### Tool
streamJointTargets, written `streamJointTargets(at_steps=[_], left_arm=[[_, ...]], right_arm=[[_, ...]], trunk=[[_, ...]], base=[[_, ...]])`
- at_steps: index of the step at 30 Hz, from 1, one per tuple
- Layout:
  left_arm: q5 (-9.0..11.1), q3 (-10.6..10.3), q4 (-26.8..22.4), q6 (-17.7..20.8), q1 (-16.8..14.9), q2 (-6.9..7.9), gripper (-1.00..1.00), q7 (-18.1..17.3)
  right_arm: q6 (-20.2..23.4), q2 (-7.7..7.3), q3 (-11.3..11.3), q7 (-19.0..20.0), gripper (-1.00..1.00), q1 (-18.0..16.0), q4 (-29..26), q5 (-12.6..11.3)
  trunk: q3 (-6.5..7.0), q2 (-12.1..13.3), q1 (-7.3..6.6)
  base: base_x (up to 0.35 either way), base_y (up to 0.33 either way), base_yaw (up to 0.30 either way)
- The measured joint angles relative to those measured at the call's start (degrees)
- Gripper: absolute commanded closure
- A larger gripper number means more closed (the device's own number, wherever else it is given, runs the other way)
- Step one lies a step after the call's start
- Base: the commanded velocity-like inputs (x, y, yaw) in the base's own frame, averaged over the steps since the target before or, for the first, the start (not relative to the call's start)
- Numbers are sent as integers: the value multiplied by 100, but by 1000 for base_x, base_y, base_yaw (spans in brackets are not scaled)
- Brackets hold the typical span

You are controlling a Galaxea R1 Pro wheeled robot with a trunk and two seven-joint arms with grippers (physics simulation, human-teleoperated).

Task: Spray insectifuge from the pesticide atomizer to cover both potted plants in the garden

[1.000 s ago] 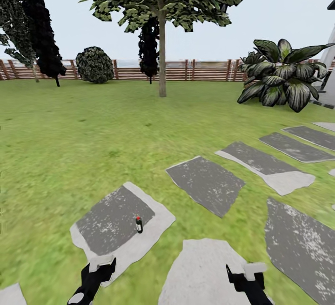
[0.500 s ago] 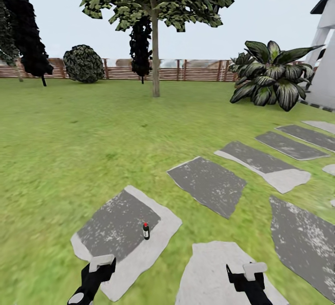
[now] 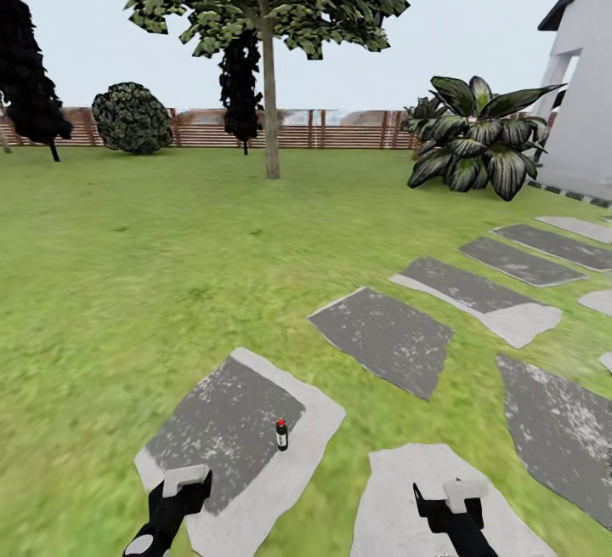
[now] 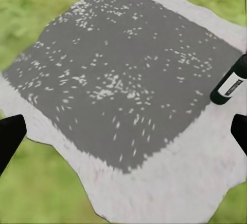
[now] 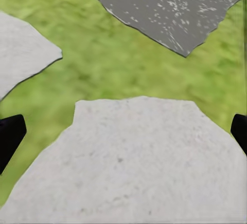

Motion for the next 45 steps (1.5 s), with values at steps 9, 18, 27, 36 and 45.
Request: streamJointTargets(at_steps=[9,18,27,36,45], left_arm=[[0,7,0,1,-1,0,-100,1],[1,8,0,2,-1,0,-100,0],[0,0,0,-5,-1,0,-100,-6],[0,0,-1,-4,0,0,-100,-7],[0,-1,0,-7,1,0,-100,-6]], right_arm=[[0,-3,0,0,-100,0,1,0],[0,1,0,0,-100,0,-4,0],[0,8,0,0,-100,0,0,0],[0,15,0,0,-100,-1,-7,0],[0,14,0,0,-100,0,-7,0]], trunk=[[0,0,0],[0,0,0],[0,0,1],[0,0,1],[0,0,1]], base=[[105,300,-268],[120,300,-270],[79,300,-270],[1,295,-157],[0,255,-277]])
